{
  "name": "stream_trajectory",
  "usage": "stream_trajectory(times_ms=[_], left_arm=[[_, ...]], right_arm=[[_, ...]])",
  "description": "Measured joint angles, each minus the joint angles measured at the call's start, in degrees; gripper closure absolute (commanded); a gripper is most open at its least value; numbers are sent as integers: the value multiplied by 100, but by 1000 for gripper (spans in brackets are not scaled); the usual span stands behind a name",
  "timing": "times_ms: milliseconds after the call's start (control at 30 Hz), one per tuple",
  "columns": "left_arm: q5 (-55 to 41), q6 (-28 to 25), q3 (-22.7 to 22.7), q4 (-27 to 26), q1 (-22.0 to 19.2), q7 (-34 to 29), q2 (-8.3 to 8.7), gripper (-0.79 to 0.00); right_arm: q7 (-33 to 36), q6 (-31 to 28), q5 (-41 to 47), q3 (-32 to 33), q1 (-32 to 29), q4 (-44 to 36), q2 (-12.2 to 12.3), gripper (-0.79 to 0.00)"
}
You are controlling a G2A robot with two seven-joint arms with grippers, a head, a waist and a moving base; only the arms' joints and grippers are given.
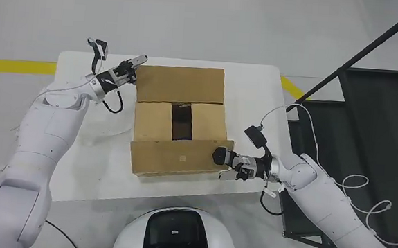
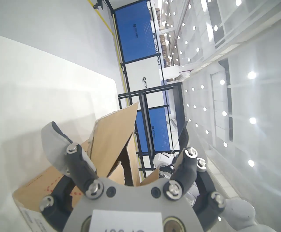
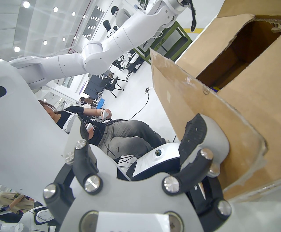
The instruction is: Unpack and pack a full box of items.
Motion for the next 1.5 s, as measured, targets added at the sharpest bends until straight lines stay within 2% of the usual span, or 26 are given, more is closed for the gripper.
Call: stream_trajectory(times_ms=[100,200,367,633,833,1133,1500], left_arm=[[-298,-85,-136,-192,103,-452,43,-785],[-329,-373,-297,-457,232,-605,117,-785],[-460,-500,-587,-1170,597,-1030,269,-785],[-342,88,-998,-2357,1313,-2113,557,-785],[-79,447,-1234,-2908,1752,-2488,723,-785],[93,850,-1294,-3439,2092,-2784,844,-785],[551,1188,-1182,-3542,2138,-2918,933,-785]], right_arm=[[0,0,-30,-16,36,57,-8,-785],[0,0,-83,-10,73,114,-23,-785],[-1,0,-195,63,104,246,-70,-785],[-283,0,-624,212,129,454,-184,-785],[-592,0,-1021,334,40,445,-225,-785],[-1022,0,-1646,367,24,475,-273,-785],[-1921,0,-2374,423,18,496,-309,-785]])
